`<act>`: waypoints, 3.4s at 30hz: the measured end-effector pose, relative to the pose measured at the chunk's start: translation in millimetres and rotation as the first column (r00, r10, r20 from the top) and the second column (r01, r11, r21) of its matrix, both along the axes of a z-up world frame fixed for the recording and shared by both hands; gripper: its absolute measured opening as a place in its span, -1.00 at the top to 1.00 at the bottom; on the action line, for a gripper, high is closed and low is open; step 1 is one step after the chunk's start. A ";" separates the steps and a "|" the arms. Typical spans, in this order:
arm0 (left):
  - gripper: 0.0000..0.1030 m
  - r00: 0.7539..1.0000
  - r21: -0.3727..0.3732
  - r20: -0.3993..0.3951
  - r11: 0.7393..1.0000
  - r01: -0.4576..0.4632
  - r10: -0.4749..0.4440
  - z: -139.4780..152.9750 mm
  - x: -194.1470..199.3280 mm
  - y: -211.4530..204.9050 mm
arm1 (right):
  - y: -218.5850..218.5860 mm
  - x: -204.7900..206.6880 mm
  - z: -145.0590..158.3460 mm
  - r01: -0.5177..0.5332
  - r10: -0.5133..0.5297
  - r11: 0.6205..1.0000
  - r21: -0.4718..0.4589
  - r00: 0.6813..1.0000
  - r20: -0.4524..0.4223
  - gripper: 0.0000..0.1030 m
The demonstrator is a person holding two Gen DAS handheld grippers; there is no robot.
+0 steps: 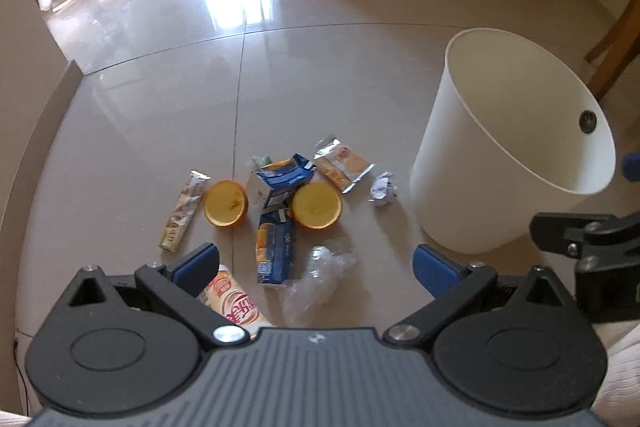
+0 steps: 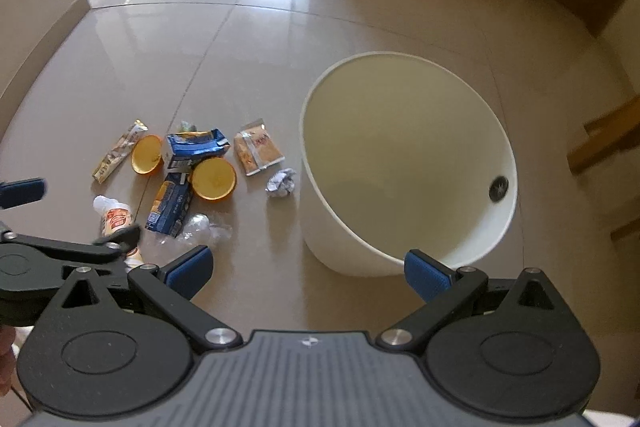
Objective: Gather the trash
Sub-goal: 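Clamp the white bin rim with the right gripper, then reach the left gripper down and grasp the clear plastic bag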
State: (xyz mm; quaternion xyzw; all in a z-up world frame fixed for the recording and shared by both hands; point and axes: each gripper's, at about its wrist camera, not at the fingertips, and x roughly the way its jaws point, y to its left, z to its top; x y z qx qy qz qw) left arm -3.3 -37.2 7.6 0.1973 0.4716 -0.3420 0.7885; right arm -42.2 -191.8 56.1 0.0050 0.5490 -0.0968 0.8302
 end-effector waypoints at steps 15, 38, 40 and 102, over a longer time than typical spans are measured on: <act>-0.98 0.997 -0.030 0.026 0.997 0.069 -0.068 -1.7 6.7 -14.3 | -40.8 11.7 -23.2 0.093 -0.092 0.992 0.084 0.996 -0.022 -1.00; -0.98 0.972 -0.037 0.103 0.976 0.216 -0.211 -5.8 2.1 -27.3 | -218.4 31.7 -55.7 0.391 -0.391 0.921 0.006 0.921 0.007 -0.29; -0.98 0.968 -0.033 0.098 0.971 0.235 -0.231 -5.3 3.4 -28.7 | -225.9 34.7 -62.1 0.402 -0.402 0.916 0.006 0.916 -0.011 -0.19; -0.94 0.638 -0.140 -0.216 0.670 0.729 -0.739 -80.2 44.8 -51.4 | -248.8 66.8 -85.7 0.360 -0.356 0.932 0.033 0.930 -0.096 0.70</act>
